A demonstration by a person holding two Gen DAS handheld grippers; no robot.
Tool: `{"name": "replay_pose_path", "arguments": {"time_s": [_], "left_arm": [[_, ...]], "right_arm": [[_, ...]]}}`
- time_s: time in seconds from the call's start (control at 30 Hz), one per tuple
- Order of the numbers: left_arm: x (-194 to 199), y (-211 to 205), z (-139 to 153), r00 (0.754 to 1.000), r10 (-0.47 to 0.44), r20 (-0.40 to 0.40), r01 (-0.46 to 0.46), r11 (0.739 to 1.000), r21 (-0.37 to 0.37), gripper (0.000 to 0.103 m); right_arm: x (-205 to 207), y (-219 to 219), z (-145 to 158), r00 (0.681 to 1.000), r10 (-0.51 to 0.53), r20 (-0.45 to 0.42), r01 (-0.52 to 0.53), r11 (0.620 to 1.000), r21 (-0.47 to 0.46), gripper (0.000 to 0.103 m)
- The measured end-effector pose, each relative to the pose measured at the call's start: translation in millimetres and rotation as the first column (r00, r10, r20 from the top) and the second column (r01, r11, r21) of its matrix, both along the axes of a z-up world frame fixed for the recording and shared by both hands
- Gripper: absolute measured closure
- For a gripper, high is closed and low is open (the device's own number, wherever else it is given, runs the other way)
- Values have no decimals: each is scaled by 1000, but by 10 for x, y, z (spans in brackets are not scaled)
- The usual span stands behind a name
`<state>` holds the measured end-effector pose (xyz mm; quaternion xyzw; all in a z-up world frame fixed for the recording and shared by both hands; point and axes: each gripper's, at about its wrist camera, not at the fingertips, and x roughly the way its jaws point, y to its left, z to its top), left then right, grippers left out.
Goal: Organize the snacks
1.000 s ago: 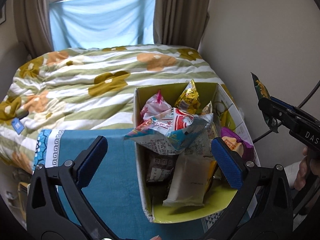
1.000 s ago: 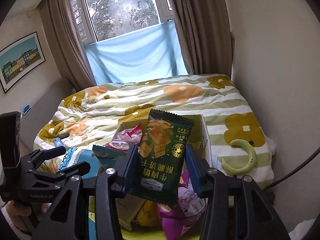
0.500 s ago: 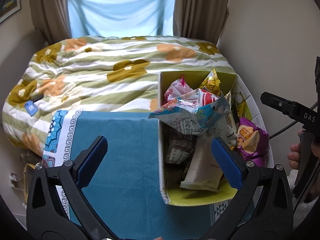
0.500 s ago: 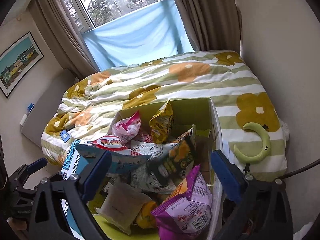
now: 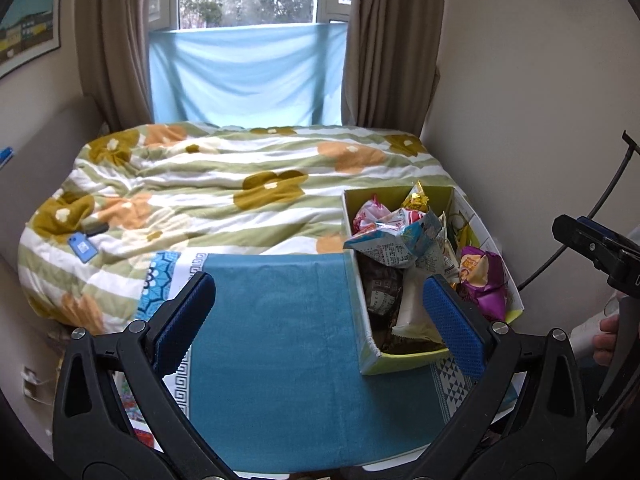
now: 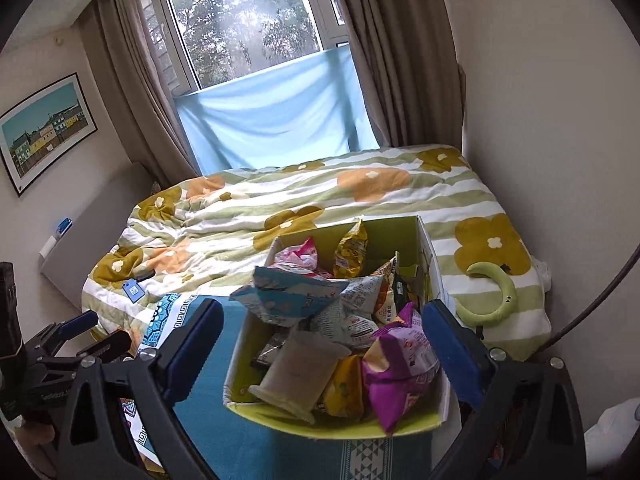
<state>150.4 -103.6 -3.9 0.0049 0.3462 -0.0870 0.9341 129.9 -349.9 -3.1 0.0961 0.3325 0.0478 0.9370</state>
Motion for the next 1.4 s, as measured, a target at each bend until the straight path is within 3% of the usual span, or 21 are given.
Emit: {"name": "replay_pose_path", "arguments": {"time_s": [0.2, 0.53, 1.4], "left_arm": [[-623, 352, 242, 995, 40, 88, -44, 998, 53, 0], [-1381, 723, 167, 990, 50, 130, -52, 999, 12, 0], [-1568, 692, 198, 988, 28, 152, -28, 1000, 1, 0]], "right_arm": [[-650, 535, 247, 997, -43, 71, 51, 992, -119, 0], [-1366, 988, 88, 995, -80, 53, 86, 989, -123, 0], [-1561, 1128, 115, 993, -96, 64, 106, 980, -166, 0]]}}
